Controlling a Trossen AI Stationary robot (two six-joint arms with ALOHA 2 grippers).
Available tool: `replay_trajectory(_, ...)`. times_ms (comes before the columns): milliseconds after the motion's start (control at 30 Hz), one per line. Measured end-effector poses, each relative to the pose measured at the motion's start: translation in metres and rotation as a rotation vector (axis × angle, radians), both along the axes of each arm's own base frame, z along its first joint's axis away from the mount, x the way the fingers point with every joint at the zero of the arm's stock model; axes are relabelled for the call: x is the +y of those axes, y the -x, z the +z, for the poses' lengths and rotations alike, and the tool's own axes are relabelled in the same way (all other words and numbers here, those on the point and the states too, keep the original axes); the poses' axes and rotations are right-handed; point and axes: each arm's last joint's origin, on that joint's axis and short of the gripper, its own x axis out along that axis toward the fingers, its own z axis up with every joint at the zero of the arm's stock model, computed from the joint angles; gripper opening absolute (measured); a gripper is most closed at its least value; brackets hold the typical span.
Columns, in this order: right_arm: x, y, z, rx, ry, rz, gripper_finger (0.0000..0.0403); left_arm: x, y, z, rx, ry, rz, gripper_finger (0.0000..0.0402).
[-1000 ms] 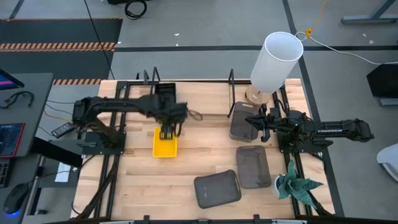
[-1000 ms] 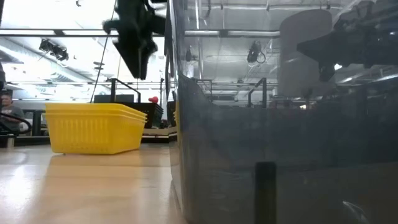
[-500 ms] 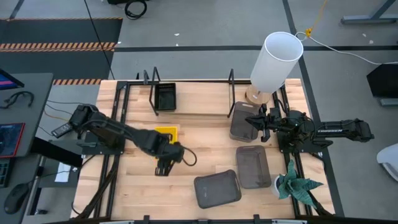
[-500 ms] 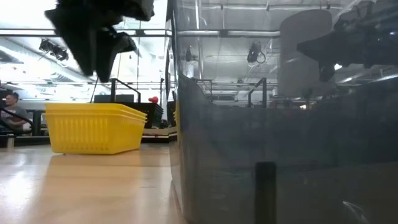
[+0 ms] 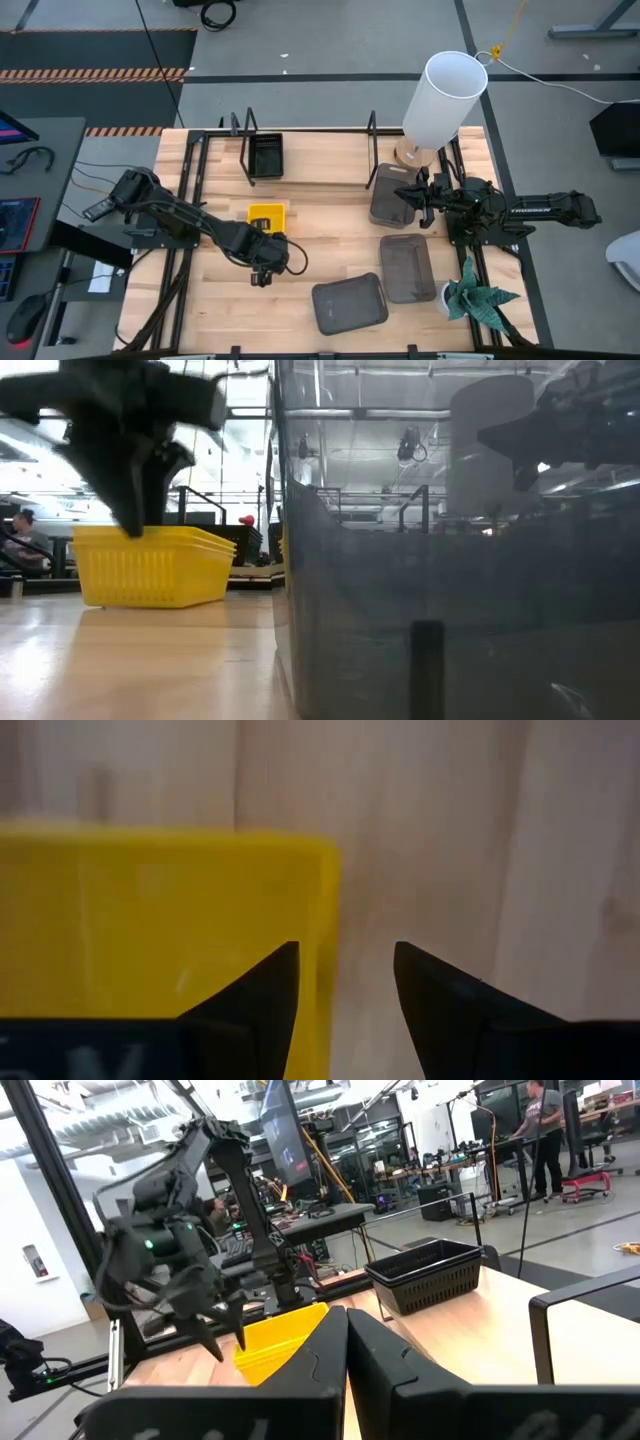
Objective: Stack baskets on shelf by color
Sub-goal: Put the stacked yellow bin on the shelf
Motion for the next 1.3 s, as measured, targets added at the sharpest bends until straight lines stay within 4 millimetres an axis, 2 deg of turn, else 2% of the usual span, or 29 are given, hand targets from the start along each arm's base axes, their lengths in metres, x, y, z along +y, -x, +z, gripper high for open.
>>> replay_trajectory(133, 0.0, 0.0, 0.0, 0.001, 0.0, 0.0, 0.0014, 0.004, 0.006, -0.013, 0.029, -0.004, 0.028, 0.0172)
replay_trajectory(300, 0.0, 0.0, 0.0, 0.0, 0.0, 0.0, 0.0014, 0.006, 0.007, -0.016, 0.033, -0.03, 0.014, 0.0152)
replay_trajectory(400, 0.0, 0.0, 0.0, 0.0, 0.0, 0.0, 0.0014, 0.009, 0.006, -0.016, 0.031, -0.033, 0.009, 0.0113)
replay_trajectory(533, 0.0, 0.0, 0.0, 0.0, 0.0, 0.0, 0.0014, 0.011, 0.0, -0.015, 0.0, 0.008, -0.013, 0.0032)
replay_trajectory(600, 0.0, 0.0, 0.0, 0.0, 0.0, 0.0, 0.0014, 0.011, -0.004, -0.014, -0.033, 0.033, -0.029, 0.0021)
replay_trajectory(700, 0.0, 0.0, 0.0, 0.0, 0.0, 0.0, 0.0014, 0.013, -0.013, -0.004, -0.075, 0.042, -0.05, 0.0022)
replay_trajectory(867, 0.0, 0.0, 0.0, 0.0, 0.0, 0.0, 0.0014, 0.023, -0.034, 0.026, -0.172, 0.029, -0.096, 0.0021)
replay_trajectory(1067, 0.0, 0.0, 0.0, 0.0, 0.0, 0.0, 0.0014, 0.056, -0.055, 0.055, -0.264, -0.068, -0.109, 0.0021)
replay_trajectory(1300, 0.0, 0.0, 0.0, 0.0, 0.0, 0.0, 0.0014, 0.113, -0.068, 0.061, -0.336, -0.152, -0.054, 0.0021)
